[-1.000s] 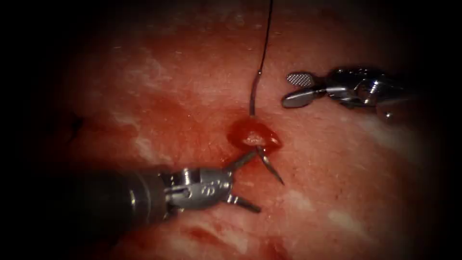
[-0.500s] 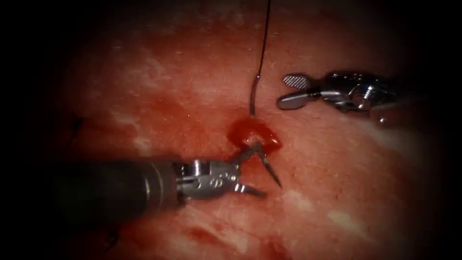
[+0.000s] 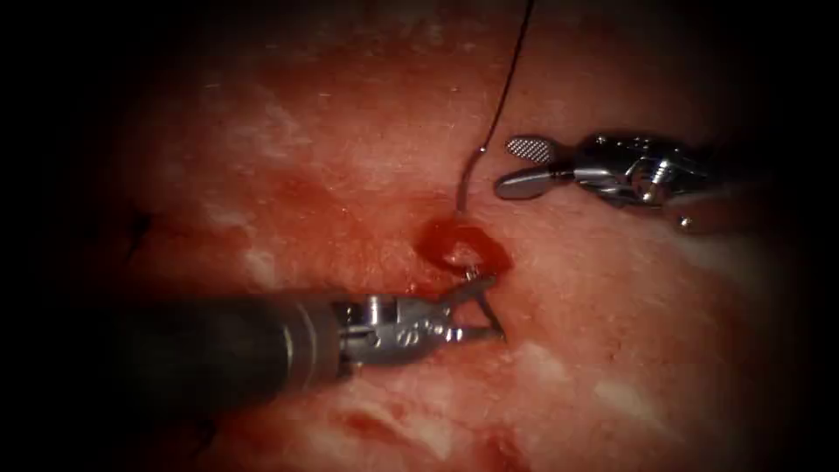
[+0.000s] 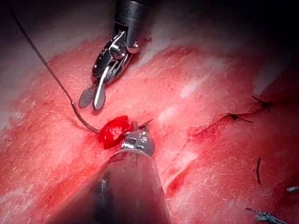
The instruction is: Wound Closure
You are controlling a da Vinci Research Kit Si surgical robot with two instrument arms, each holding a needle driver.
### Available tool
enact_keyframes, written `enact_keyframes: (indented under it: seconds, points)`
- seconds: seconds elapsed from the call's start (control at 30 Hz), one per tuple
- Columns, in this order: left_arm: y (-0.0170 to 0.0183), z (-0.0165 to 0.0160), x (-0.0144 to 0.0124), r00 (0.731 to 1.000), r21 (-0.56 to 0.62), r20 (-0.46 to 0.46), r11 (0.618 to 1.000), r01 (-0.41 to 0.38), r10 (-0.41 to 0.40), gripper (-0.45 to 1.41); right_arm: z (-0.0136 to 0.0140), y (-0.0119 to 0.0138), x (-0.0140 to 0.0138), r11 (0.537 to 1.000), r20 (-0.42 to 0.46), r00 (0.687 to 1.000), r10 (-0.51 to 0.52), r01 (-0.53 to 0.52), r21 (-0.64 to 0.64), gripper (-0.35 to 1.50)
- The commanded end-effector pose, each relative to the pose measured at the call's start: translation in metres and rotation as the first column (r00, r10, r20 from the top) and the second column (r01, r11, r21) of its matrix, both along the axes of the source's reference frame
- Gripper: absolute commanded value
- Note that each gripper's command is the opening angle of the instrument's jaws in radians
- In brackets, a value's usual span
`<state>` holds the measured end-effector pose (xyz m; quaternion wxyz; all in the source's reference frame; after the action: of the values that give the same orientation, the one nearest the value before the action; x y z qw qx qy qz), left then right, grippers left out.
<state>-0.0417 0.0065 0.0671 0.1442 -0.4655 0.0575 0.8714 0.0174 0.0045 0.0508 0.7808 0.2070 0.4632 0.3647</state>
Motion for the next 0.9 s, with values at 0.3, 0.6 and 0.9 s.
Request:
enact_keyframes:
  seconds: [0.3, 0.6, 0.9]
  points:
    - [0.0002, -0.0014, 0.0007, 0.994, 0.163, 0.092, 0.986, 0.040, -0.056, -0.45, 0.0006, -0.0010, 0.0007, 1.000, -0.005, 1.000, 0.003, -0.003, -0.001, 1.03]
    - [-0.0004, -0.0071, 0.0001, 0.950, 0.474, 0.277, 0.880, -0.003, -0.146, -0.45, 0.0006, -0.0017, 0.0007, 1.000, -0.007, 1.000, 0.000, 0.000, -0.004, 1.03]
    - [-0.0006, -0.0108, 0.0002, 0.912, 0.624, 0.363, 0.777, -0.085, -0.192, -0.45, 0.0000, -0.0031, 0.0009, 0.998, -0.035, 0.999, -0.002, 0.004, 0.056, 1.03]
